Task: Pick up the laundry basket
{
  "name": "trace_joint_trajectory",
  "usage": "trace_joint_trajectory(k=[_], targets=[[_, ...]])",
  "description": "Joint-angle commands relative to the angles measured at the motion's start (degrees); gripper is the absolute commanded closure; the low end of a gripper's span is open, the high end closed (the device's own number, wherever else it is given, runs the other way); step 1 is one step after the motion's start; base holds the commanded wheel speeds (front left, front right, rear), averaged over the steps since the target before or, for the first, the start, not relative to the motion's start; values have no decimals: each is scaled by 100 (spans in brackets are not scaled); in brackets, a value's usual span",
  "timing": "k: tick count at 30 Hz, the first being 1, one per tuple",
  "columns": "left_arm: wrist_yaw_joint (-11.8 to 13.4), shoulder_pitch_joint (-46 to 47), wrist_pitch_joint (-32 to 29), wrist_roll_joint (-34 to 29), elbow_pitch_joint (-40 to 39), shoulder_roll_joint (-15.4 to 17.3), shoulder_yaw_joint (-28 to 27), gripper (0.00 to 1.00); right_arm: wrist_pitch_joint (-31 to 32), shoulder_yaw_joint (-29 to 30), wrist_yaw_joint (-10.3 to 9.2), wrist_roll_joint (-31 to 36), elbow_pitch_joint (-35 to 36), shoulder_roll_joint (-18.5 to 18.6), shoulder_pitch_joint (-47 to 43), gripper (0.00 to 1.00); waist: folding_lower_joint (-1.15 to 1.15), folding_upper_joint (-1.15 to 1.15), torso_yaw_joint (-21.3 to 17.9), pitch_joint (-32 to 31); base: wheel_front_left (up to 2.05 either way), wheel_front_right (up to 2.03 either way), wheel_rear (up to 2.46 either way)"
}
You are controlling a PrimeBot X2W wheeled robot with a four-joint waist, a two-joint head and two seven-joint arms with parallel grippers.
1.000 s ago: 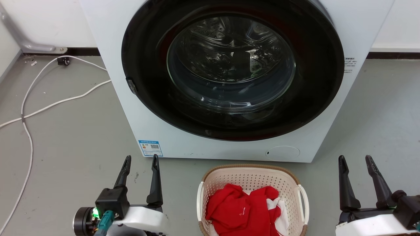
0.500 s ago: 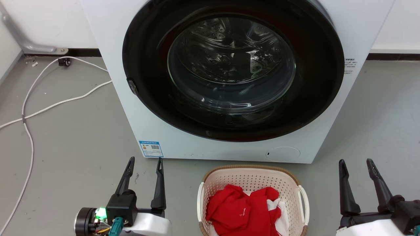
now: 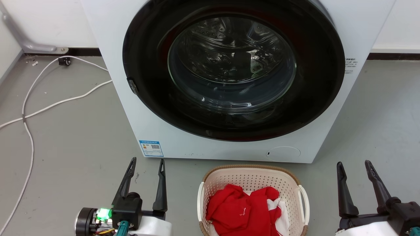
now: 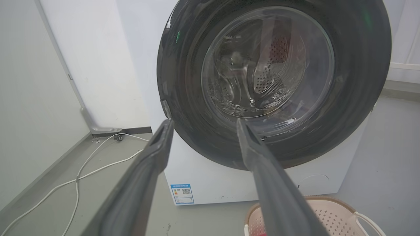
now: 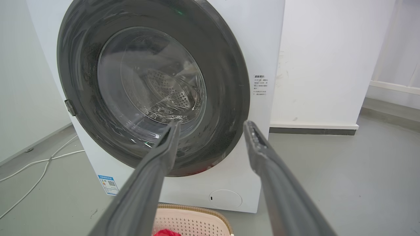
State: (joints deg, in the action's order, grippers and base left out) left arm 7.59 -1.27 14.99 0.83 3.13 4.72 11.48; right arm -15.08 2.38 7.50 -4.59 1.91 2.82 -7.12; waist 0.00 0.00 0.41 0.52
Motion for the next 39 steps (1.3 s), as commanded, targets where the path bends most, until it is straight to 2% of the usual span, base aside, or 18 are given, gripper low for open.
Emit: trace_joint_trajectory(k=[1, 25, 33, 39], targets=[[2, -55, 30, 7, -2, -15, -7, 0, -15, 1, -2, -28, -13, 11, -61, 0, 0, 0, 0, -2, 0, 0, 0], [-84, -31, 29, 26, 65, -65, -75, 0, -14, 13, -2, -129, -38, 11, -33, 0, 0, 0, 15, 49, 0, 0, 0], [-403, 352, 24, 102, 345, -105, 106, 0, -14, 384, -2, 211, -504, 10, 246, 0, 0, 0, -4, 370, 0, 0, 0], [-575, 883, 24, 133, 888, -145, 231, 0, -14, 665, -2, 625, -1014, 8, 724, 0, 0, 0, -115, 917, 0, 0, 0]])
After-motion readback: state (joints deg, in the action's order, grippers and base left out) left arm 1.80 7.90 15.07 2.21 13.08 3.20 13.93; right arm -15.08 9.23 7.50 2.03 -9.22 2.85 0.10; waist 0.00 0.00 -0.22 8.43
